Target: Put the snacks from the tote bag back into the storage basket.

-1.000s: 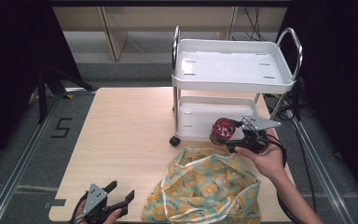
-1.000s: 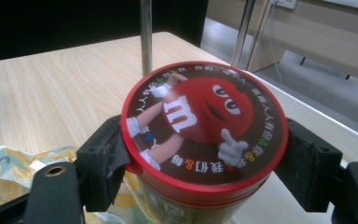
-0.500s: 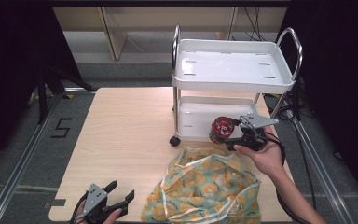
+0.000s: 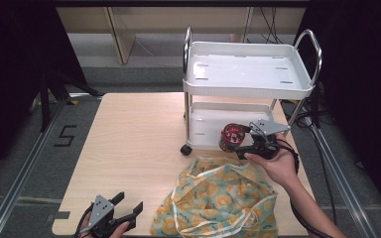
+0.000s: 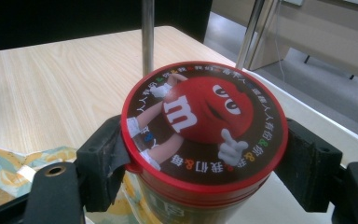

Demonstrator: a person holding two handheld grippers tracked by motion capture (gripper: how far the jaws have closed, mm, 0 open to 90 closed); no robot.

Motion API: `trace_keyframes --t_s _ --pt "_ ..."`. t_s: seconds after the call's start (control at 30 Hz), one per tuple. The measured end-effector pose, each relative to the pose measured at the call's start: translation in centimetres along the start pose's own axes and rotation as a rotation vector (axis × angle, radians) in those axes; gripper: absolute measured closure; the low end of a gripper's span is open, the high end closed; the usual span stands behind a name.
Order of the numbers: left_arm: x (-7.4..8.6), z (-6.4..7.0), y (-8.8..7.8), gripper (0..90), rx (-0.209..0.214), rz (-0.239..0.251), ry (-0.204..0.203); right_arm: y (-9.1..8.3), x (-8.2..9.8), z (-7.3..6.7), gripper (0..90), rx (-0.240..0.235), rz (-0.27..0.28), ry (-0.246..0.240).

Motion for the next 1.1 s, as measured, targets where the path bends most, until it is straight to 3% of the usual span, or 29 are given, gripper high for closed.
trace_keyframes --t_s 0.07,0.13,0.17,0.23,0.27,0.3,0.33,0.37,0.4,0.63,0.73,0.77,0.87,0.9,1.03,1.1 --pt "0.0 0.0 0.0 24.2 0.0 0.001 -0.001 0.1 -0.1 0.1 26.2 0.004 0.011 -0.02" --pt "0.0 0.0 0.0 24.2 0.0 0.001 -0.001 0.1 -0.1 0.0 26.2 0.0 -0.001 0.007" --pt "0.0 0.0 0.0 24.2 0.0 0.001 -0.003 0.2 -0.2 0.2 26.2 0.019 0.012 -0.018" --pt "0.0 0.0 0.0 24.2 0.0 0.001 -0.002 0.2 -0.2 0.2 26.2 0.018 0.008 -0.02" --pt "0.0 0.0 0.0 24.2 0.003 0.002 0.0 0.2 -0.1 -0.1 26.2 0.01 -0.001 0.004" --pt "0.0 0.1 0.1 24.2 0.006 0.011 -0.004 0.4 -0.2 0.1 26.2 0.008 0.011 -0.025" --pt "0.0 0.1 0.1 24.2 0.004 0.005 -0.004 0.4 -0.2 0.0 26.2 0.006 0.008 -0.025" --pt "0.0 0.0 0.0 24.2 0.001 -0.002 0.003 0.3 -0.2 -0.2 26.2 0.012 0.003 0.005" --pt "0.0 0.0 0.0 24.1 0.0 0.001 0.0 0.4 -0.4 0.1 26.2 0.02 0.014 -0.02" --pt "0.0 0.0 0.0 24.1 0.0 0.002 -0.003 0.9 -0.5 -0.3 26.2 -0.005 0.003 -0.004" --pt "0.0 0.0 0.0 24.1 -0.002 0.004 -0.012 1.1 -0.6 -0.3 26.2 0.008 0.005 -0.018" --pt "0.0 0.1 0.0 24.1 -0.001 0.009 -0.018 1.2 -0.6 -0.6 26.2 -0.005 -0.01 0.001" --pt "0.0 0.0 0.0 24.1 -0.003 0.005 -0.013 1.4 -0.8 -0.4 26.2 0.003 0.007 -0.023" --pt "0.0 0.0 0.0 24.1 -0.003 0.004 -0.013 1.5 -0.8 -0.6 26.2 -0.011 -0.003 -0.007" --pt "0.0 0.0 0.0 24.1 -0.004 0.004 -0.013 1.7 -1.1 -0.4 26.2 0.01 0.015 -0.021" --pt "0.0 0.0 0.0 24.1 -0.002 0.005 -0.011 1.8 -1.1 -0.5 26.2 -0.011 0.006 -0.008"
Point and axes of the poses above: each handheld gripper's, and its own axes: y roughly forward along the jaws, x roughly out of its underside, z roughly to its right, the point moved 6 cm from there along y, roughly forward along the jaws, and after that the axes turned 2 degrees about x, right-handed, at the moved point
